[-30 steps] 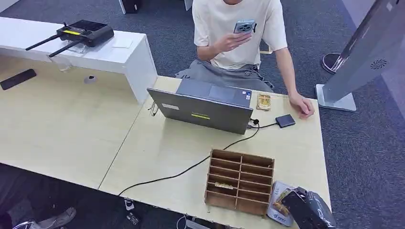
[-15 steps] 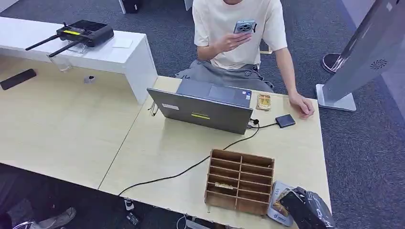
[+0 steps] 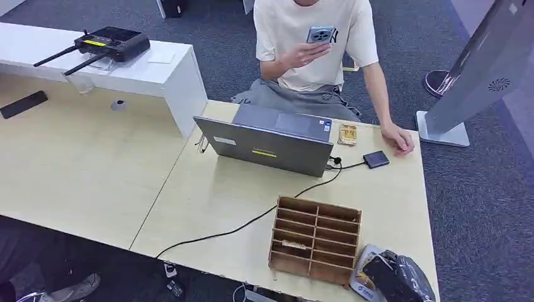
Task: Pass the card to the sensor for recognition and then transmit it.
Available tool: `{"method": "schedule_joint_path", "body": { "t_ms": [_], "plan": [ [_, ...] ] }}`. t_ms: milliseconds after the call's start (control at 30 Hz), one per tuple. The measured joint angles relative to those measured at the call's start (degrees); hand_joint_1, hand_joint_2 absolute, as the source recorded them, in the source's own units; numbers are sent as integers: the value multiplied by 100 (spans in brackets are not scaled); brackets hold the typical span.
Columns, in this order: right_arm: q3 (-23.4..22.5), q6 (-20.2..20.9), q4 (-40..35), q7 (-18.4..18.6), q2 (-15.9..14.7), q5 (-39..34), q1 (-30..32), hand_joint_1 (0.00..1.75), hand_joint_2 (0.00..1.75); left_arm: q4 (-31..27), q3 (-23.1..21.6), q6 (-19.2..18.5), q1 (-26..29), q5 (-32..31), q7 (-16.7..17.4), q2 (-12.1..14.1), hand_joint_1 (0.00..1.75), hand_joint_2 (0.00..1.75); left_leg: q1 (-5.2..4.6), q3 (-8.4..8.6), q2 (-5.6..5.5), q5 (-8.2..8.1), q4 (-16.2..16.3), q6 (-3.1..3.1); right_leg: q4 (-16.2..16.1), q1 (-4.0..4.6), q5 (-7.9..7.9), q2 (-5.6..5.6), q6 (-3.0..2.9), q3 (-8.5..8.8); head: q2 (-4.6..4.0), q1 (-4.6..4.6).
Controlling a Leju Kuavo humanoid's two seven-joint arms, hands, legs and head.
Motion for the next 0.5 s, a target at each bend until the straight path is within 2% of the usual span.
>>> {"method": "schedule_joint_path", "body": {
  "t_ms": [500],
  "plan": [
    [59, -98, 76, 0, 0, -61, -51, 175, 175, 0, 0, -2, 0, -7, 4, 0, 0, 175, 0, 9, 4, 0, 0, 0, 0, 0, 2, 4, 2, 8, 0, 0]
  ]
}}
